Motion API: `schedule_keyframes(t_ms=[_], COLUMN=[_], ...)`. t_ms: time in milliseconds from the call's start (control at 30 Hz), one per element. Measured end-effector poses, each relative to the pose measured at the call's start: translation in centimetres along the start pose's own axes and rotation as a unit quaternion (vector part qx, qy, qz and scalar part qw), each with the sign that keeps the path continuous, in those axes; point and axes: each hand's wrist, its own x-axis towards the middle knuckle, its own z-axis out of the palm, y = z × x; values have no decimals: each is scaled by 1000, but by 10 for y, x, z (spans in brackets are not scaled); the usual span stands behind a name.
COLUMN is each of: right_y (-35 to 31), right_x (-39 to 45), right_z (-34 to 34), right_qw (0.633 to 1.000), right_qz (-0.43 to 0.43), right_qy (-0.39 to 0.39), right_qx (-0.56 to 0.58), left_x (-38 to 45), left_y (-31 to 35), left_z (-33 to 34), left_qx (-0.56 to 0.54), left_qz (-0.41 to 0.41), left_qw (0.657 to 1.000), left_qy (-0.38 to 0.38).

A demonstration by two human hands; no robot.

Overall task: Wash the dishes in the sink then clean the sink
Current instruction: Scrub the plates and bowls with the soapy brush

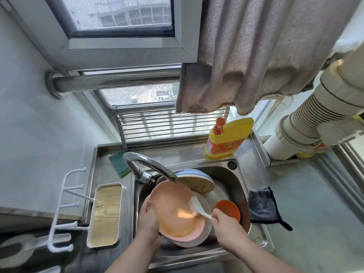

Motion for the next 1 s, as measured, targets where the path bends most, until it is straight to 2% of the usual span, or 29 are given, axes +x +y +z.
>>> schedule_keyframes(t_ms=[100,200,300,367,433,500,567,667,733,800,867,933,1000], right_y=[14,-34,-65,-49,-14,14,21,-19,-59,-75,-56,-17,9], right_x=[-40,-54,-13,12,14,-5,-29,-46,-36,-13,5,5,-14], right_z=[31,52,38,13,0,6,23,45,40,22,2,-5,2], right_qw=[998,988,991,997,1000,1000,998,989,989,994,999,999,999], right_qz=[-22,-89,-88,-49,0,11,-13,-72,-99,-90,-46,5,22], right_qy=[-61,-99,-36,12,13,-9,-49,-110,-81,-18,13,5,1], right_qx=[23,79,92,50,13,11,28,61,81,66,20,-33,-39], left_x=[14,0,-16,-19,-12,0,4,-6,-8,-10,-15,-15,-9], left_y=[-5,-12,-12,-6,0,4,6,-2,-16,-27,-22,-11,-2], left_z=[-8,-3,0,2,1,-3,-5,-4,-4,-2,-2,-3,-3], left_qx=[17,22,40,54,42,36,45,35,34,30,48,41,46], left_qz=[-4,-9,6,26,37,33,31,11,-2,-16,-7,-6,6], left_qw=[1000,1000,999,998,998,999,998,999,999,999,999,999,999], left_qy=[8,11,-11,-20,-10,-3,16,27,20,12,4,17,24])
